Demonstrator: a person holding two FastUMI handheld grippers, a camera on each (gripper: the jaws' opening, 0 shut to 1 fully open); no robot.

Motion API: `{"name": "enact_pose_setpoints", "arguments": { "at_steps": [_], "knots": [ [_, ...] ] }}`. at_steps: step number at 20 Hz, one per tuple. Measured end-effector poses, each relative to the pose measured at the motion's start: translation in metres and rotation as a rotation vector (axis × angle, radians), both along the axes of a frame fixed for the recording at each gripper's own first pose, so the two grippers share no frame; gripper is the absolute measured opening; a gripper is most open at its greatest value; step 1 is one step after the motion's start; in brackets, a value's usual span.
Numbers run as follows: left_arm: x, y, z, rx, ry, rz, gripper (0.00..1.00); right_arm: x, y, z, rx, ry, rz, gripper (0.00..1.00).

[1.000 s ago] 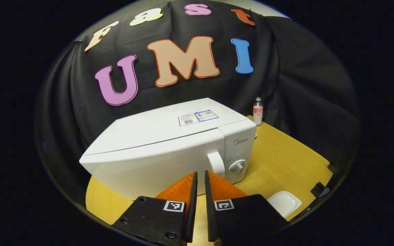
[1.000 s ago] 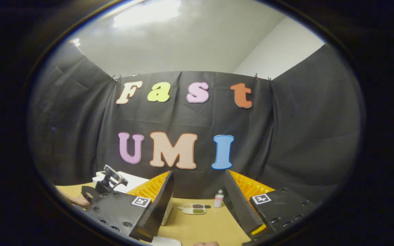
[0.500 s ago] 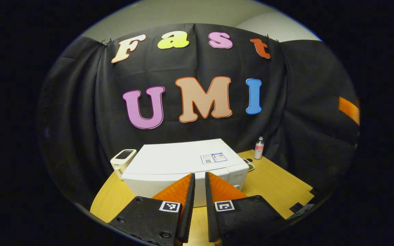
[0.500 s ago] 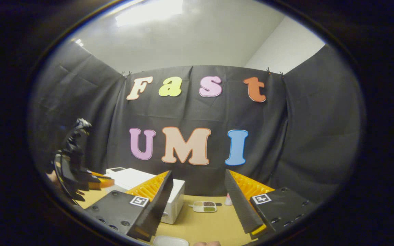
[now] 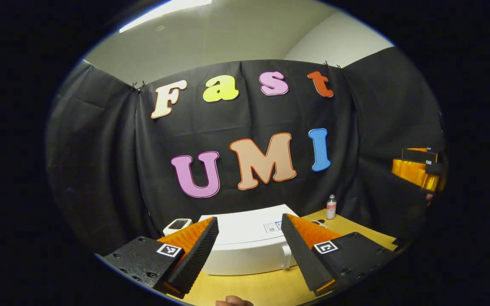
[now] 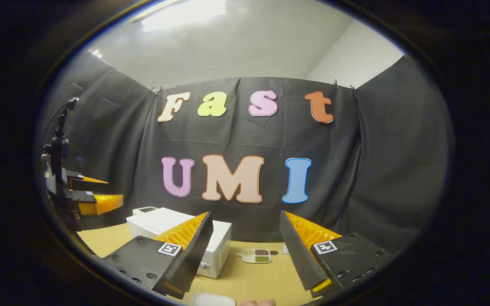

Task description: Open the microwave oven with the left hand, put the food in, and close the microwave oven.

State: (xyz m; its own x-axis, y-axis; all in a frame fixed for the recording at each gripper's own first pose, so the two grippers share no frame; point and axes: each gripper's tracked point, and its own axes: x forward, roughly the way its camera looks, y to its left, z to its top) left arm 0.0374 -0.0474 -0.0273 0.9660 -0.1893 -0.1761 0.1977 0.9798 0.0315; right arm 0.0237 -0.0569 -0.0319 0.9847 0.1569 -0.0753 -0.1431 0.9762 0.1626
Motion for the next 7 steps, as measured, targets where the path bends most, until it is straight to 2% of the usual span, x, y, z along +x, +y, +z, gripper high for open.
{"name": "enact_pose_setpoints", "arguments": {
  "at_steps": [3, 5, 7],
  "knots": [
    [-0.006, 0.009, 0.017, -0.036, -0.025, 0.044, 0.97, 0.000, 0.004, -0.003, 0.013, 0.013, 0.007, 0.92],
    [-0.006, 0.024, 0.041, -0.091, -0.101, 0.105, 0.96, 0.001, 0.001, 0.002, 0.013, 0.004, -0.004, 0.92],
    [-0.007, 0.020, 0.054, -0.140, -0.133, 0.104, 0.99, 0.003, -0.002, 0.005, 0.022, -0.010, -0.024, 0.93]
  ]
}}
